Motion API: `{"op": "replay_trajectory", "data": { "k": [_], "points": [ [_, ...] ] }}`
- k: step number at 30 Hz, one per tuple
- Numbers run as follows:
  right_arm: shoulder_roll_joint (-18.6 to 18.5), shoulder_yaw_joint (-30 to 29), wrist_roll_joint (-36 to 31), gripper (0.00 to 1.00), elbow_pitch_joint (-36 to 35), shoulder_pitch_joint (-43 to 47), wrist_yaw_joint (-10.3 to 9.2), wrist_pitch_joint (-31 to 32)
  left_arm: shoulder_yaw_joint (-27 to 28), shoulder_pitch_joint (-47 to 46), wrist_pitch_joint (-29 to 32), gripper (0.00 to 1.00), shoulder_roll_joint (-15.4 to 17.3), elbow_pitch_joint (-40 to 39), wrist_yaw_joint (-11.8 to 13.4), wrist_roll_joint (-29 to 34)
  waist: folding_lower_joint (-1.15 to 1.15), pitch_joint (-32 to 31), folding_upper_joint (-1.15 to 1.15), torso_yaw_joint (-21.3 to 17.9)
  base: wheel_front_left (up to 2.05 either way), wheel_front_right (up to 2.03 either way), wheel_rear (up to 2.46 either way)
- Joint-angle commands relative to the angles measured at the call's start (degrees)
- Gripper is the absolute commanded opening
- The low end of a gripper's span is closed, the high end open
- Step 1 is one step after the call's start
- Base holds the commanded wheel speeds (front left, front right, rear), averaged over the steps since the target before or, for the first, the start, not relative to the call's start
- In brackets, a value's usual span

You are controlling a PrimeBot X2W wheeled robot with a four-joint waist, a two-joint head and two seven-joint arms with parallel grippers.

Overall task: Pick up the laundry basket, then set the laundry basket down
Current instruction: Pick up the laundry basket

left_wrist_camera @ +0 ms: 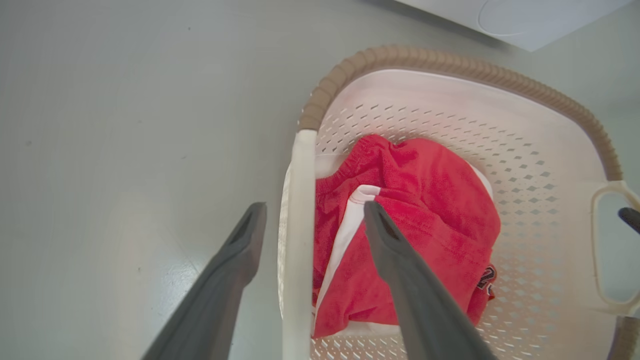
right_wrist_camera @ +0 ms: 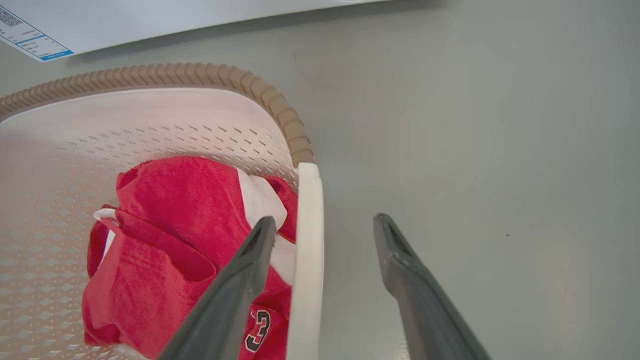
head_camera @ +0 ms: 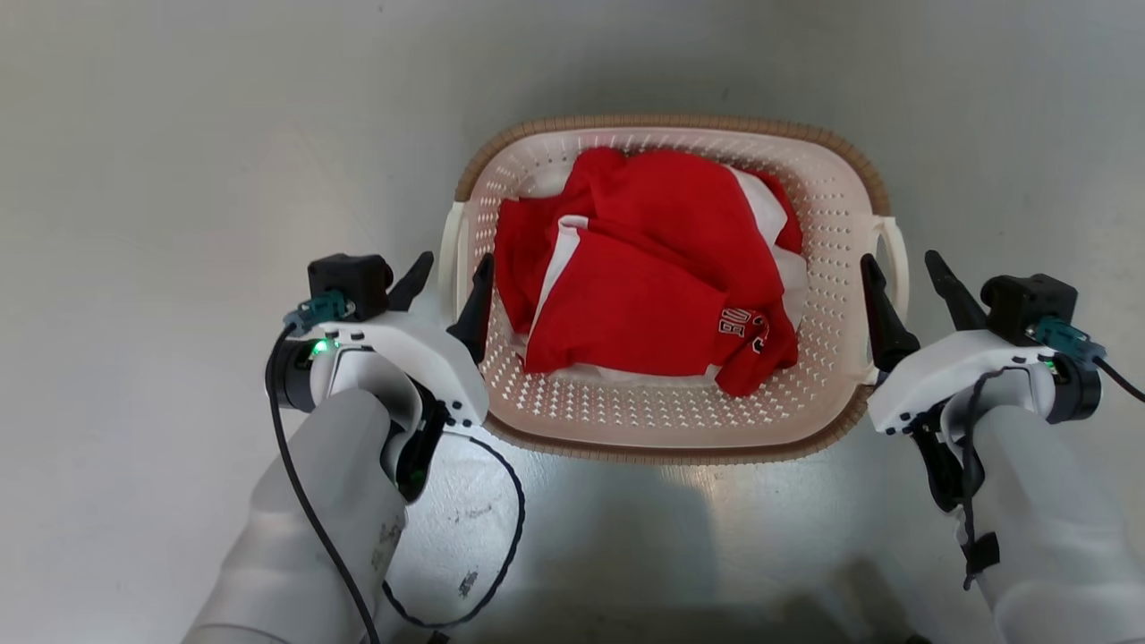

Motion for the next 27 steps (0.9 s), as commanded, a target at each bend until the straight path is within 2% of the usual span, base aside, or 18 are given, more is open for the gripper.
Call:
{"op": "replay_trajectory", "data": {
  "k": [1,11,21,22,23,24,25,26,27],
  "points": [
    [0.4,1.9,0.7,1.00,0.6,1.0,0.35,-0.5,0.7,-0.3,-0.3,1.00,1.0,0.3,-0.2,-1.2,0.00,0.9,0.00,0.0,0.00,0.00,0.00],
    [-0.4,6.5,3.9,1.00,4.4,-2.9,0.35,-0.5,-5.2,-4.7,-0.3,1.00,1.0,6.6,-1.1,-5.3,0.00,4.4,0.00,0.0,0.00,0.00,0.00],
    [-0.5,8.6,5.9,1.00,4.7,-4.1,0.35,-0.5,-7.8,-6.9,-0.3,1.00,1.0,8.9,-1.3,-8.6,0.00,5.3,0.00,-0.3,0.00,0.00,0.00],
    [-0.4,8.7,6.1,1.00,4.7,-4.1,0.35,-0.5,-8.1,-7.0,-0.3,0.94,1.0,9.1,-1.3,-8.8,0.00,5.2,0.00,-0.3,0.00,0.00,0.00],
    [-0.4,9.0,6.3,1.00,4.7,-4.2,0.35,-0.5,-8.3,-7.1,-0.3,0.70,1.0,9.3,-1.3,-9.1,0.00,5.2,0.00,-0.4,0.00,0.00,0.00],
    [-0.3,9.2,6.5,0.84,4.8,-4.2,0.35,-0.5,-8.5,-7.2,-0.3,0.39,1.0,9.5,-1.3,-9.3,0.00,5.2,0.00,-0.4,0.00,0.00,0.00],
    [-0.3,9.4,6.7,0.48,4.8,-4.3,0.35,-0.5,-8.7,-7.3,-0.3,0.00,1.0,9.6,-1.4,-9.6,0.00,5.1,0.00,-0.4,0.00,0.00,0.00],
    [-0.4,9.6,7.0,0.15,4.7,-4.3,0.35,-0.5,-8.9,-7.3,-0.3,0.00,1.0,9.7,-1.4,-9.9,0.00,5.1,0.00,-0.5,0.00,0.00,0.00],
    [-0.4,9.6,7.0,0.15,4.7,-4.3,0.35,-0.5,-8.9,-7.3,-0.3,0.00,1.0,9.7,-1.4,-9.9,0.00,5.1,0.00,-0.5,0.00,0.00,0.00]
  ]
}}
